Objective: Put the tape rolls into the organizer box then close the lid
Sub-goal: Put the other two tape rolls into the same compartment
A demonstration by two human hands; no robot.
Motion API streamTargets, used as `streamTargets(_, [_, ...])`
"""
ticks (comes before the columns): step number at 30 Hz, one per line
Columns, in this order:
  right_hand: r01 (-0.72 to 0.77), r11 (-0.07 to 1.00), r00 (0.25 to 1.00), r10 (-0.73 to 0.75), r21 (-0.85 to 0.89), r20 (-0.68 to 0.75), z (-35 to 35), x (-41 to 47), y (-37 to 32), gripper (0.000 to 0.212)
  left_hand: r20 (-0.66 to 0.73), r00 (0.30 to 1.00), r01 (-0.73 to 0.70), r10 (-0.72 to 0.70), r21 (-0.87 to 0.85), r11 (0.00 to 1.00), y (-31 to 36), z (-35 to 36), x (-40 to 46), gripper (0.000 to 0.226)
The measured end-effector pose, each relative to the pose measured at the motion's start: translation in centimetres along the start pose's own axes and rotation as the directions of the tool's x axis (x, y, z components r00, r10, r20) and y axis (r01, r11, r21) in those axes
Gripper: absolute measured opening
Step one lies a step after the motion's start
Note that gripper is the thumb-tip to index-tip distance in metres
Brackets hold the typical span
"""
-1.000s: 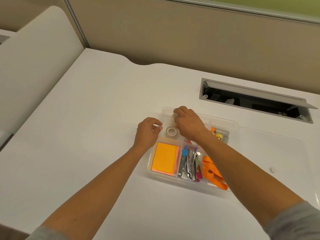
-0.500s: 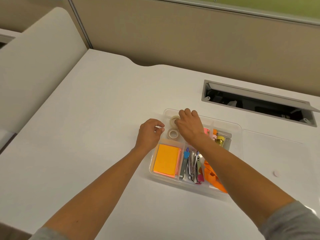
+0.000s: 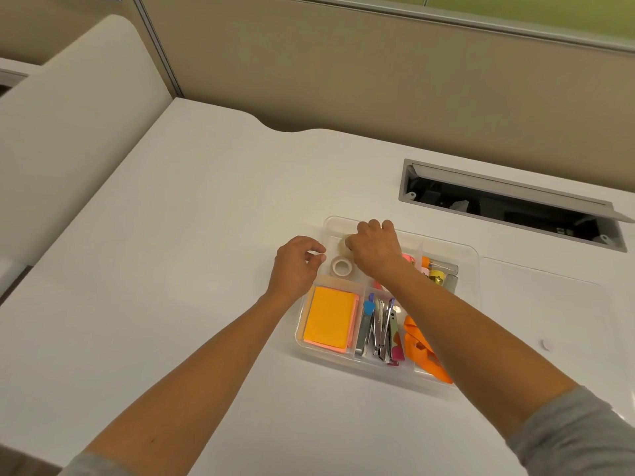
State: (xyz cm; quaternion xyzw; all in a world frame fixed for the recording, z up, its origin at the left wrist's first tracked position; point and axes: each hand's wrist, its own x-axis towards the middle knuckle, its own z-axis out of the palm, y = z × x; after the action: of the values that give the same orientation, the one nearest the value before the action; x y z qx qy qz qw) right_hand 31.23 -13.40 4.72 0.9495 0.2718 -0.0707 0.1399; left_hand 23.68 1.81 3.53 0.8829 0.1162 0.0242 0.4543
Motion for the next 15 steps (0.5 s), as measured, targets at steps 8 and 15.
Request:
streamTargets(8, [0.068, 0.998, 0.998, -0.067, 0.008, -0.020, 0.10, 0.12, 0.14, 0.014, -0.005, 1.000, -0.002, 0.002, 0.007, 1.000, -0.01, 0.01, 0.03, 0.017])
streamTargets(15, [0.114, 0.992, 0.994, -0.114, 0.054, -0.005, 0.10, 0.50, 0.33, 0.014, -0.005, 1.000, -0.008, 0.008, 0.015, 1.000, -0.09, 0.08, 0.09, 0.016])
